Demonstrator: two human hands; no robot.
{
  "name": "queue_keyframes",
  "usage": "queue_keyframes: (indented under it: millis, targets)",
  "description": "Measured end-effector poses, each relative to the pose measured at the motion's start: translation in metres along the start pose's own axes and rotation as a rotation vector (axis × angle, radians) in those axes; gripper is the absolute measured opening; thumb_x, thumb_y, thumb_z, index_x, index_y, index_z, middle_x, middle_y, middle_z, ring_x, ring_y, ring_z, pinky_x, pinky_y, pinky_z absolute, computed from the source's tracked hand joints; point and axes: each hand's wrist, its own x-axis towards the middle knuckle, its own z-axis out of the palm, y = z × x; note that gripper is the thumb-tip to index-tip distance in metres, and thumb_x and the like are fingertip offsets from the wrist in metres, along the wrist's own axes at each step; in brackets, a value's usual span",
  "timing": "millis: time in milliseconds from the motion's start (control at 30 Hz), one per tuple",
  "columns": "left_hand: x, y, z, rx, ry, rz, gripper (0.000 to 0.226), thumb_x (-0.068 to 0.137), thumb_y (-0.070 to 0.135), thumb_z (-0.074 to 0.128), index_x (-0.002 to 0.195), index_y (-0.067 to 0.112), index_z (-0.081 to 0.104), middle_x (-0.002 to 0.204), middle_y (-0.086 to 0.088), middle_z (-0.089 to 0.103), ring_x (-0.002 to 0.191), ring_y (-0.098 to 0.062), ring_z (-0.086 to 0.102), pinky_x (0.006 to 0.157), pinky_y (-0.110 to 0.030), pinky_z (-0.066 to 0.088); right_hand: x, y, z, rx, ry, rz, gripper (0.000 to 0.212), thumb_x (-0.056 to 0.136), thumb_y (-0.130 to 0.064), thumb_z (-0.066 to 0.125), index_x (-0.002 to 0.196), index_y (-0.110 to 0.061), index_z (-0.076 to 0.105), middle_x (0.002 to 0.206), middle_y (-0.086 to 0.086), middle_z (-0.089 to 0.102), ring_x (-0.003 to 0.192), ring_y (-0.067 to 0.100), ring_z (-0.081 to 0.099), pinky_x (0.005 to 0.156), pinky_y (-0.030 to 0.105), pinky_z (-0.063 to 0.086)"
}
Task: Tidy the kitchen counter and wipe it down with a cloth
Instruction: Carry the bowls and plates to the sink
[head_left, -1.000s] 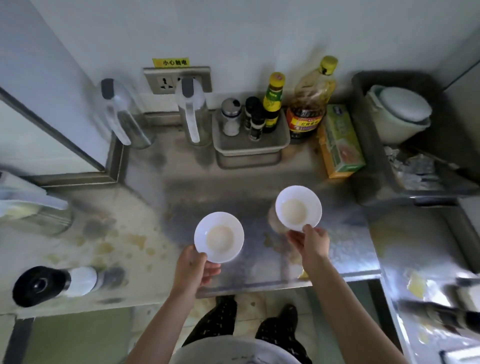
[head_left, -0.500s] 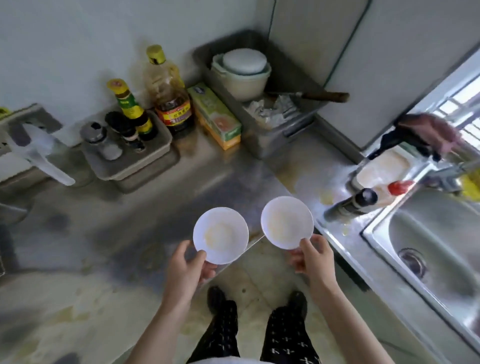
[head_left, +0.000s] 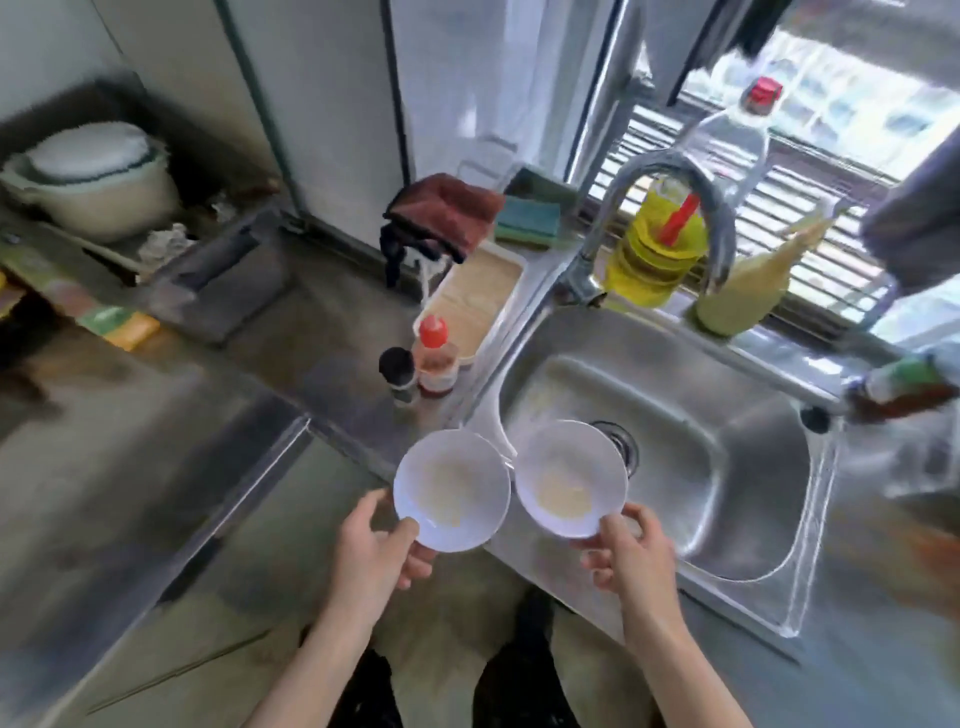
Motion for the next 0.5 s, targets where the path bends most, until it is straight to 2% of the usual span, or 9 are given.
queue_keyframes:
  millis: [100, 267, 333, 500]
  targets:
    - [0.006, 0.010, 0.062, 0.031, -0.032, -0.003, 0.029, 0.088, 0.000, 0.050, 0.101, 0.025, 0.046, 0.056, -0.008, 0.067, 0.036, -0.010, 0.054, 0.037, -0.017, 0.037, 0.030, 0.000, -0.050, 0.013, 0.031, 0.020, 0.015, 0.087, -0.003, 0.044, 0.099, -0.009, 0.050, 0.065, 0.015, 0.064, 0.039, 0.013, 0.049, 0.038, 0.018, 0.034]
    - [0.042, 0.025, 0.143, 0.080, -0.033, -0.029, 0.027, 0.088, 0.004, 0.051, 0.110, 0.020, 0.048, 0.065, -0.014, 0.068, 0.037, -0.011, 0.057, 0.036, -0.018, 0.040, 0.087, 0.004, -0.110, 0.034, 0.107, 0.080, 0.017, 0.089, -0.001, 0.042, 0.104, -0.007, 0.045, 0.064, 0.017, 0.065, 0.036, 0.015, 0.049, 0.033, 0.021, 0.035]
    - [0.071, 0.027, 0.173, 0.069, -0.034, -0.068, 0.026, 0.089, 0.004, 0.049, 0.112, 0.017, 0.046, 0.059, -0.011, 0.067, 0.036, -0.012, 0.058, 0.034, -0.017, 0.039, 0.112, 0.007, -0.122, 0.037, 0.133, 0.083, 0.017, 0.089, -0.002, 0.042, 0.105, -0.007, 0.046, 0.065, 0.017, 0.065, 0.038, 0.015, 0.050, 0.035, 0.021, 0.034]
    - [0.153, 0.018, 0.241, -0.008, -0.022, -0.232, 0.030, 0.091, 0.004, 0.040, 0.121, 0.009, 0.040, 0.067, -0.013, 0.060, 0.030, -0.004, 0.052, 0.030, -0.011, 0.034, 0.182, 0.021, -0.126, 0.045, 0.177, 0.088, 0.020, 0.090, -0.005, 0.044, 0.110, -0.005, 0.047, 0.066, 0.017, 0.064, 0.041, 0.015, 0.051, 0.036, 0.021, 0.034]
